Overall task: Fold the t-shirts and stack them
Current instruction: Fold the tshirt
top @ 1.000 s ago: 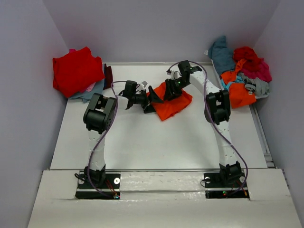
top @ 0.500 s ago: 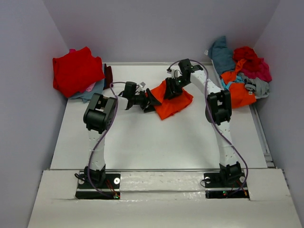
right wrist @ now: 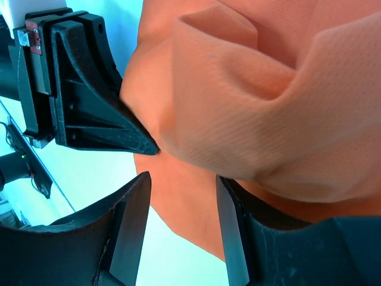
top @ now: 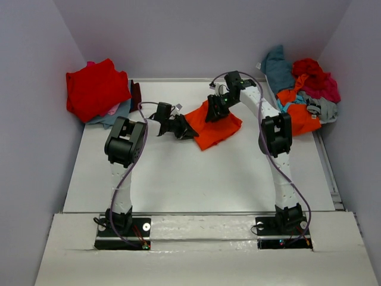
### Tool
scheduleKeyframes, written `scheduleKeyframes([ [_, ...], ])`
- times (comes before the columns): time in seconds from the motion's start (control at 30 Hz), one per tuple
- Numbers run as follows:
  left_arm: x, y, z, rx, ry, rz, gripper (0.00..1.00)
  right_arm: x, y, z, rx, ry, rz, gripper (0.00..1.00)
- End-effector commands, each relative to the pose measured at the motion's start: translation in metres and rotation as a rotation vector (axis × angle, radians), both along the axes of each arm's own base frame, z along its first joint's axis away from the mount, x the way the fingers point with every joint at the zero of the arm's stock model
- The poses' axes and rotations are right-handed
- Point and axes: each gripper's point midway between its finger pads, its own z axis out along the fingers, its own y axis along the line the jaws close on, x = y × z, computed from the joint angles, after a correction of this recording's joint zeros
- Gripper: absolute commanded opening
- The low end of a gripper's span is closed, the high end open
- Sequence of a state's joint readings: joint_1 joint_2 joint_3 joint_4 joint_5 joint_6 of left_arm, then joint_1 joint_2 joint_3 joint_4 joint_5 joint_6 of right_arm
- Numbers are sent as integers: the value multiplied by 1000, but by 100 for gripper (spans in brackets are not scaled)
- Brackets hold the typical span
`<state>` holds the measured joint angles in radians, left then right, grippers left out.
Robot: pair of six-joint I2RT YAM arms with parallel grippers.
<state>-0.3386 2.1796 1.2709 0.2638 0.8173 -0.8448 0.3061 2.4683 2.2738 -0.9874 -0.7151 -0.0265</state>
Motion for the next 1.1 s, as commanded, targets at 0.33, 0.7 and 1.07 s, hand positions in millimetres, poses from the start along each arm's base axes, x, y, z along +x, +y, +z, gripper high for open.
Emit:
scheduleKeyframes([
  [0.33,27,94,-18,344,-73,-73,8,2,-7,47,-11,-124,10,55],
  [0.7,-1,136,-53,627,-14,-326,8,-2,-12,51,-38,-136,0,55],
  [1.07,2,128,-21,622,-119,-361,73,-5,-18,18,-82,-76,-6,54],
])
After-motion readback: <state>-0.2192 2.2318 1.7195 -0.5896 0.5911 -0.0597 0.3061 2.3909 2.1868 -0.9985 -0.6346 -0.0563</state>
